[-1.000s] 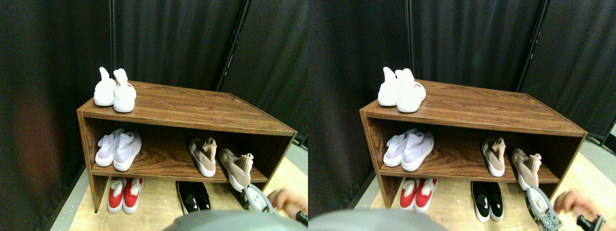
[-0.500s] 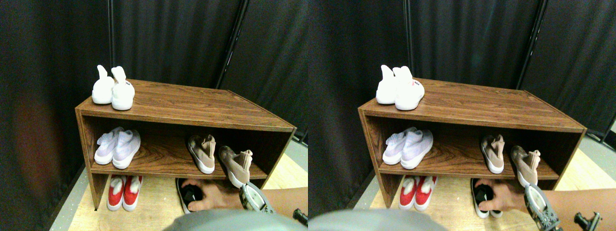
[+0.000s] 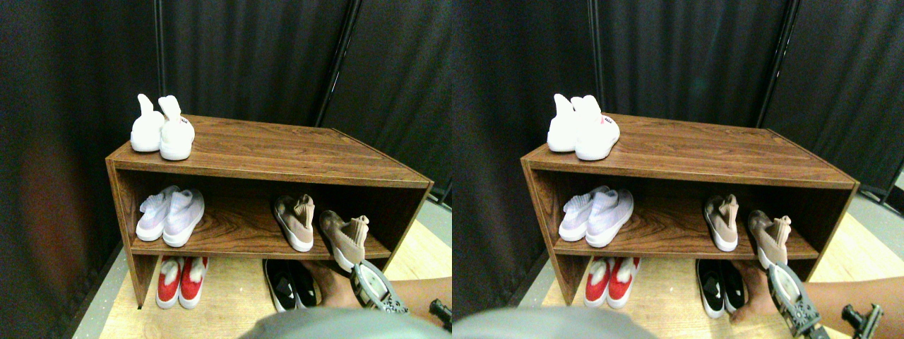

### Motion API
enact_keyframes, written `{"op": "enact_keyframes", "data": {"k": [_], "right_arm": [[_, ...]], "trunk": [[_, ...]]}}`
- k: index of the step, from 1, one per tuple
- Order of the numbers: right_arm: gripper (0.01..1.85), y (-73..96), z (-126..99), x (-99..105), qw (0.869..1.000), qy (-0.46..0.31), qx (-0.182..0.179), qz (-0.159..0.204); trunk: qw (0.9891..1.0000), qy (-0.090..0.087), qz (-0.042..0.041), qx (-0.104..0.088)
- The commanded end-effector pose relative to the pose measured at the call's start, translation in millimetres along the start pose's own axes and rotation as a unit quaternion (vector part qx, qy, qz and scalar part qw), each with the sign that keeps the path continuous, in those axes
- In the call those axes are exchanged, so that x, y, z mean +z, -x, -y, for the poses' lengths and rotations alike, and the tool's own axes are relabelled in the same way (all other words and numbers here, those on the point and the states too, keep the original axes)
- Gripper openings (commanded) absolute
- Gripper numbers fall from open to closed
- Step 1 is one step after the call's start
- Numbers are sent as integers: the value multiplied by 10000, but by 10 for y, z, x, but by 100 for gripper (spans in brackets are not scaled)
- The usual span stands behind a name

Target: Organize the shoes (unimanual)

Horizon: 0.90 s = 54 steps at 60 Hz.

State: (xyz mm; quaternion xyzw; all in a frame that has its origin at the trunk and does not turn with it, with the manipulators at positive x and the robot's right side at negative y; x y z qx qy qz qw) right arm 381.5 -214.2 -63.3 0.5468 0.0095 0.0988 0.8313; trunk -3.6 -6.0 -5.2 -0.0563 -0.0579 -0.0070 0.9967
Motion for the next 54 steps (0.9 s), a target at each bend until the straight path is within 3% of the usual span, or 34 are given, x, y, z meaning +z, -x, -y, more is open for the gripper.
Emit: {"op": "enact_keyframes", "data": {"k": [1,33,35,38,40,41,48,54], "right_arm": [[6,-12,-35,16,9998,37,160,63],[10,-17,-51,1,9997,-172,110,99],[44,-6,-54,5,9997,-206,12,90],[114,-2,-36,27,9997,-197,-117,-1],[120,-4,-29,31,9997,-192,-118,1],[139,-22,2,44,9998,-146,-128,8],[156,-105,100,98,9996,-164,-225,62],[155,-174,175,159,9990,-263,-341,137]], "trunk": [[9999,122,-93,40],[9998,116,-132,-44],[9998,116,-132,-44],[9998,110,-137,-59],[9998,104,-136,-77],[9998,104,-136,-77],[9998,83,-136,-107],[9998,60,-139,-132]]}}
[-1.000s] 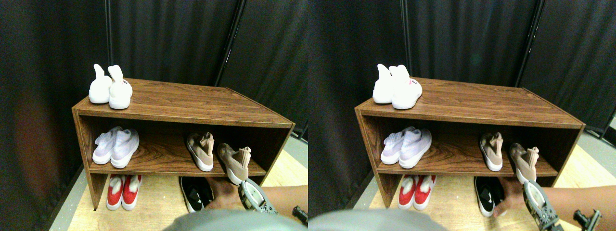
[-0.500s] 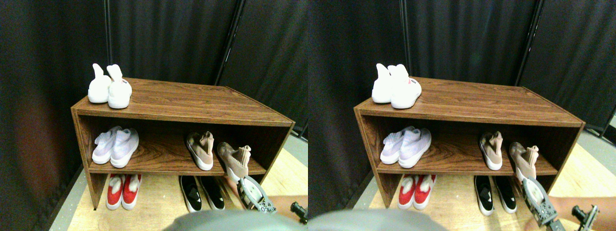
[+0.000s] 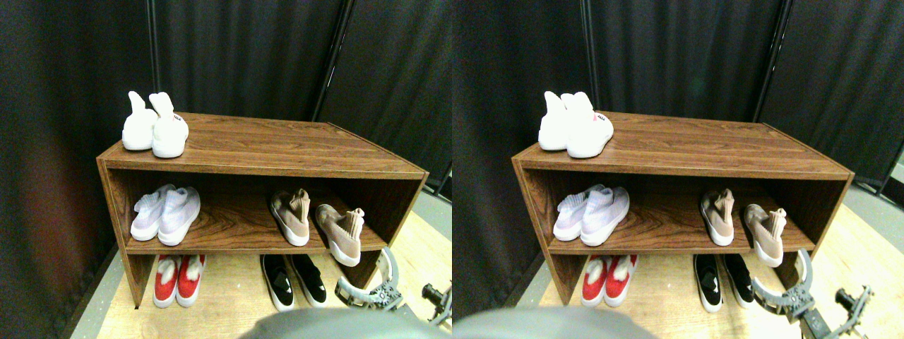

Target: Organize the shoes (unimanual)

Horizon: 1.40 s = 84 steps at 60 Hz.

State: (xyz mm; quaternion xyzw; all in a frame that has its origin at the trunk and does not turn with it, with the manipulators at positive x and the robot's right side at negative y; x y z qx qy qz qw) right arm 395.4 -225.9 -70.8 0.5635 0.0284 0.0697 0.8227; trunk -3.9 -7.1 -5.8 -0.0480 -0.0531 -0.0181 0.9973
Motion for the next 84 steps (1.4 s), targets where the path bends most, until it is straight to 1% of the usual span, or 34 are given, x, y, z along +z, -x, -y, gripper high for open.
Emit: {"op": "enact_keyframes", "data": {"k": [1,2,15,18,20,27,35,41,48,52,68,73,78,79,84], "right_arm": [[155,-68,33,67,9999,-59,-4,118],[155,-106,58,98,9999,-48,-26,150],[158,-242,107,223,9994,-14,-103,341],[156,-284,126,240,9992,-97,-131,375],[151,-344,158,257,9990,-134,-218,370],[156,-444,223,259,9985,-178,-377,352],[148,-560,313,230,9977,-344,-462,362],[145,-633,364,200,9975,-257,-528,393],[144,-710,401,188,9974,-323,-556,316],[145,-756,422,184,9972,-297,-592,340],[145,-824,438,178,9963,-394,-664,370],[142,-823,442,183,9967,-412,-606,336],[147,-755,420,197,9970,-354,-594,345],[147,-741,413,200,9970,-358,-586,344],[147,-674,380,208,9975,-335,-524,324]], "trunk": [[9999,132,-85,-26],[9999,128,-86,-33],[9999,104,-80,-59],[9999,106,-86,-59],[9999,106,-77,-58],[9999,117,-95,-49],[9999,129,-98,-32],[9999,140,-93,-23],[9999,149,-85,-9],[9999,149,-85,-9],[9998,160,-73,16],[9998,160,-73,16],[9998,160,-73,16],[9998,150,-98,27],[9998,146,-101,24]]}}
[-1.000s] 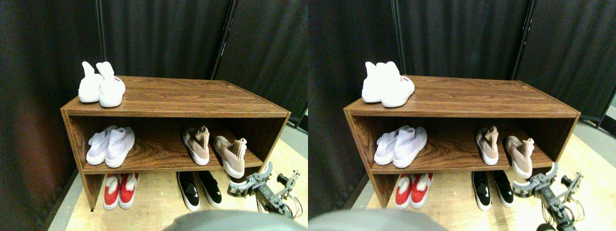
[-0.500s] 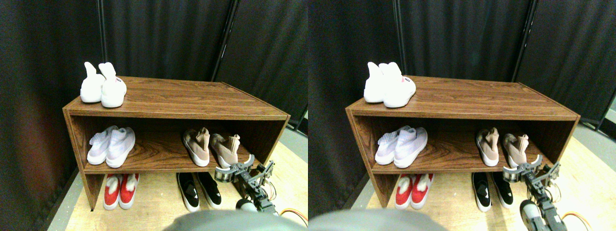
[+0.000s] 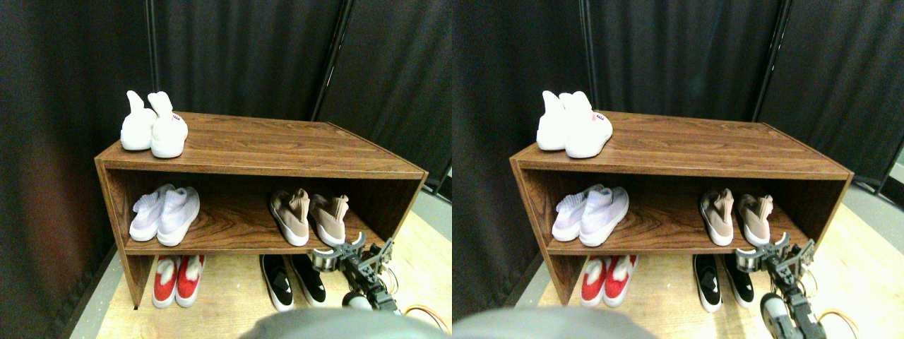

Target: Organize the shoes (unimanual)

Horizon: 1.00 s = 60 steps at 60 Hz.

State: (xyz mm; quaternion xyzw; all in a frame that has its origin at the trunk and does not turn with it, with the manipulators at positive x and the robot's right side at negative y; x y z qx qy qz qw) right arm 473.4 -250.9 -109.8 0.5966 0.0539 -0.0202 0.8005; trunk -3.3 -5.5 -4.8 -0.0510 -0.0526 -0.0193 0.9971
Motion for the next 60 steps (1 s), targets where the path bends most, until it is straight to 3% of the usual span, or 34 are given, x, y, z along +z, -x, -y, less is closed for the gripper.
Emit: {"op": "enact_keyframes", "data": {"k": [1,14,24,30,35,38,40,42,44,51,60], "right_arm": [[147,71,-128,13,9994,95,339,5],[155,368,-257,54,9977,280,596,-144],[147,629,-386,143,9958,337,841,-147],[127,753,-450,249,9925,562,1081,-23],[90,870,-513,371,9909,571,1215,112],[53,921,-557,467,9820,1151,1405,523],[45,921,-565,487,9799,1260,1439,560],[11,901,-590,564,9813,1071,1392,787],[6,866,-593,604,9782,1177,1460,894],[6,744,-587,716,9739,1251,1654,922],[6,578,-609,832,9745,1273,1587,949]], "trunk": [[9999,107,-97,27],[9999,81,-90,-8],[10000,49,-60,-48],[10000,43,-47,-57],[10000,45,-53,-68],[9999,48,-58,-79],[9999,47,-57,-87],[9999,42,-54,-91],[9999,42,-54,-91],[9999,41,-57,-82],[10000,48,-55,-67]]}}
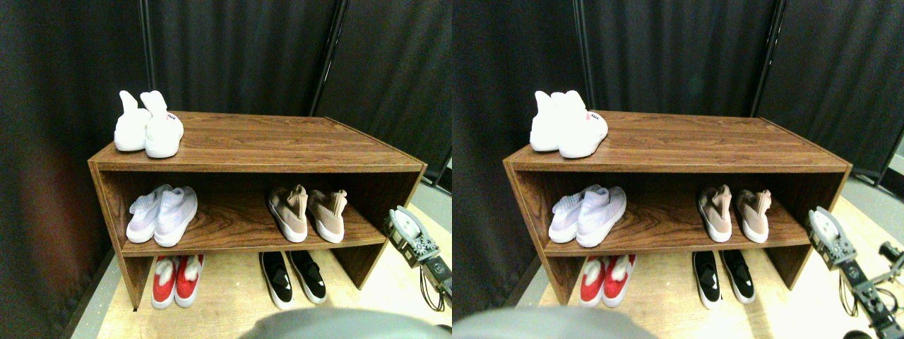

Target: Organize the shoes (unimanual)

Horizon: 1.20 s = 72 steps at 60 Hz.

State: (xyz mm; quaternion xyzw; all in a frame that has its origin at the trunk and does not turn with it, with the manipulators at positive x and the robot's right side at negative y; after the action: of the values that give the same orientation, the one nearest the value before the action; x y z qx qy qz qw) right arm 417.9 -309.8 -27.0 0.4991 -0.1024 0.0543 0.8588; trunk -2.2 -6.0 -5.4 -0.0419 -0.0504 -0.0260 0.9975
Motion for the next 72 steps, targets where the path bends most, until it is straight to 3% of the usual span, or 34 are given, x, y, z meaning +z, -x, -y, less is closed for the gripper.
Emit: {"op": "enact_keyframes", "data": {"k": [1,7,11,14,16,18,25,38,54,66,72], "right_arm": [[6,-142,17,68,9996,247,113,54],[6,-300,97,47,9997,174,-78,137],[6,-430,185,-12,9979,-177,-567,250],[6,-465,211,-48,9972,-149,-645,344],[6,-515,256,-83,9941,-263,-903,536],[6,-561,299,-98,9957,-55,-861,325],[6,-704,466,-142,9948,56,-960,334],[6,-866,634,-202,9903,-124,-1245,606],[6,-947,727,-205,9870,-149,-1401,770],[6,-872,760,-319,9861,66,-1507,692],[6,-815,732,-460,9840,-274,-1638,647]], "trunk": [[9999,146,-31,11],[9999,160,-21,26],[9999,164,-11,32],[9998,169,-11,40],[9998,170,-4,43],[9998,178,2,51],[9998,194,16,57],[9997,219,84,100],[9996,240,111,134],[9990,356,31,268],[9985,421,12,355]]}}
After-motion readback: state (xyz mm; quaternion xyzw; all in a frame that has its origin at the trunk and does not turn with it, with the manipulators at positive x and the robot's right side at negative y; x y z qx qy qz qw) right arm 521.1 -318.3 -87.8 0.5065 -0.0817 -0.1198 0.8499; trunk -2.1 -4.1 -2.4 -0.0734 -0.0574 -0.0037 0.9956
